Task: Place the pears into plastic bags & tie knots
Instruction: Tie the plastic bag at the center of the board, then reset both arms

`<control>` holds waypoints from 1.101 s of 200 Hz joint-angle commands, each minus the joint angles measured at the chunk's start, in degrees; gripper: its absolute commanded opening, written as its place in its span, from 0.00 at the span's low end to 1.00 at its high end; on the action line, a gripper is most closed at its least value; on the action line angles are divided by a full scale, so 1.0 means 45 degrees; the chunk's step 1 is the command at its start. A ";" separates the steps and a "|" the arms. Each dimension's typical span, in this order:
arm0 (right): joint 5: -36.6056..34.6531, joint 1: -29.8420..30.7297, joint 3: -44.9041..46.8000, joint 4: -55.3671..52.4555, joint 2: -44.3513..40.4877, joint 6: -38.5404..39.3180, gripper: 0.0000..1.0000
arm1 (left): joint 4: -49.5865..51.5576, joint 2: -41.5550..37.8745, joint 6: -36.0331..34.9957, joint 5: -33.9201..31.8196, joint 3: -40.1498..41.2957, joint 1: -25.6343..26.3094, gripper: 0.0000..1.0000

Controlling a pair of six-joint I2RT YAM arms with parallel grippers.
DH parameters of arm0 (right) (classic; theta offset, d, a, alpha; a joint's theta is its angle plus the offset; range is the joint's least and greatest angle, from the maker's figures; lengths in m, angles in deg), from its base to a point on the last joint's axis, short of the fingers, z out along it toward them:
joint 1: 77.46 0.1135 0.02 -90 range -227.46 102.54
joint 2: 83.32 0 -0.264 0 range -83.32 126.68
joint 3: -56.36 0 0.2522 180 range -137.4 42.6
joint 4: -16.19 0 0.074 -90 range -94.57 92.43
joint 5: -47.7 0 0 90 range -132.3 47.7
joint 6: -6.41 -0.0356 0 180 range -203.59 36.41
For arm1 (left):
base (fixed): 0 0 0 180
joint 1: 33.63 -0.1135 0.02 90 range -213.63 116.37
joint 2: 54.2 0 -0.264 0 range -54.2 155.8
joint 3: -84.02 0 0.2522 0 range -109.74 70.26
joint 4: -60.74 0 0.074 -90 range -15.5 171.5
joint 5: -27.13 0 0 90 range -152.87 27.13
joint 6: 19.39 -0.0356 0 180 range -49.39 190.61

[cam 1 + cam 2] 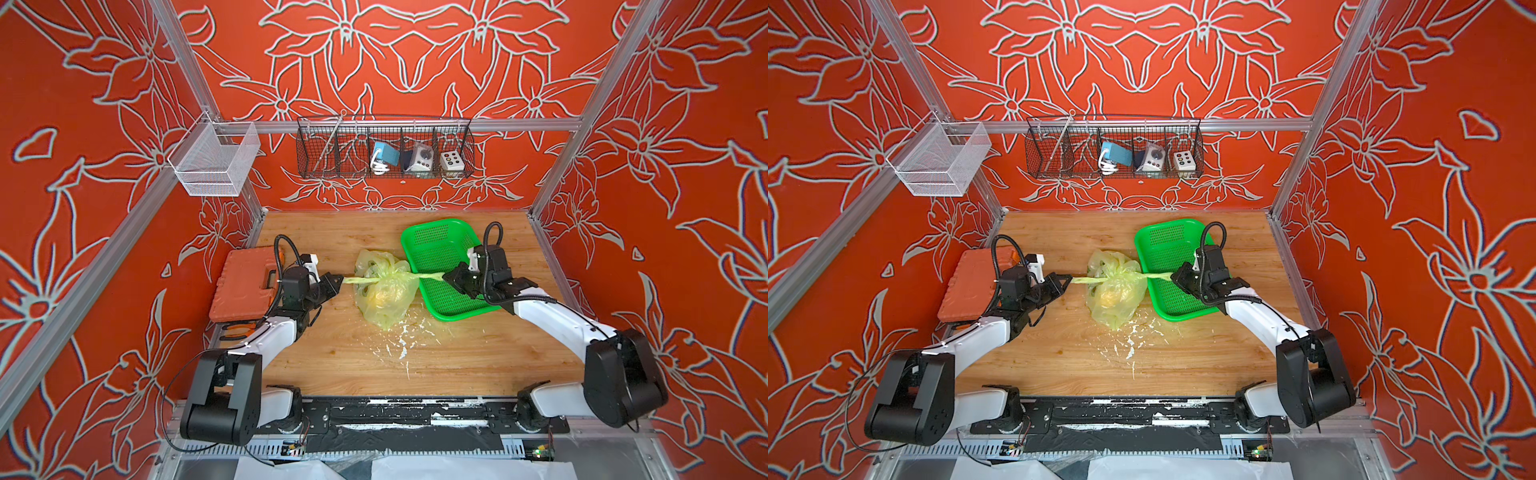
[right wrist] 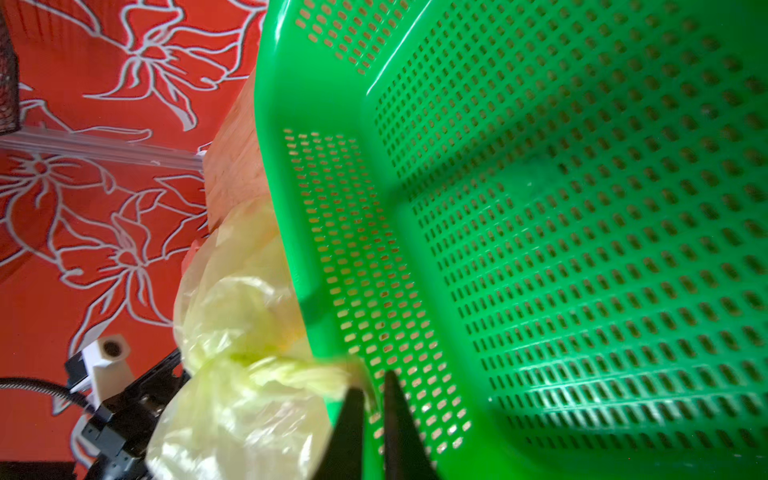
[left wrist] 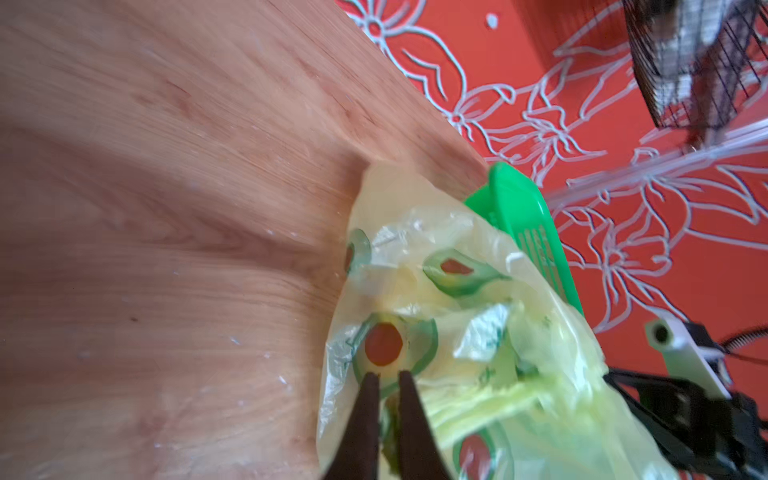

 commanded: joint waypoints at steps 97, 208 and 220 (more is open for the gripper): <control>-1.0857 -0.1708 -0.3172 -0.3472 -0.1588 0.6258 0.98 | -0.2759 -0.3034 -0.6815 -0.7443 -0.0438 -0.0466 0.98; -0.9824 -0.2273 0.5240 0.8280 -0.0356 1.2572 0.98 | -0.8890 -0.0404 -0.7829 -0.4684 0.5050 -0.0377 0.95; -0.9360 -0.2293 0.5423 0.8862 -0.0132 1.2818 0.98 | -0.9692 0.0494 -0.7967 -0.4342 0.5069 -0.0304 0.94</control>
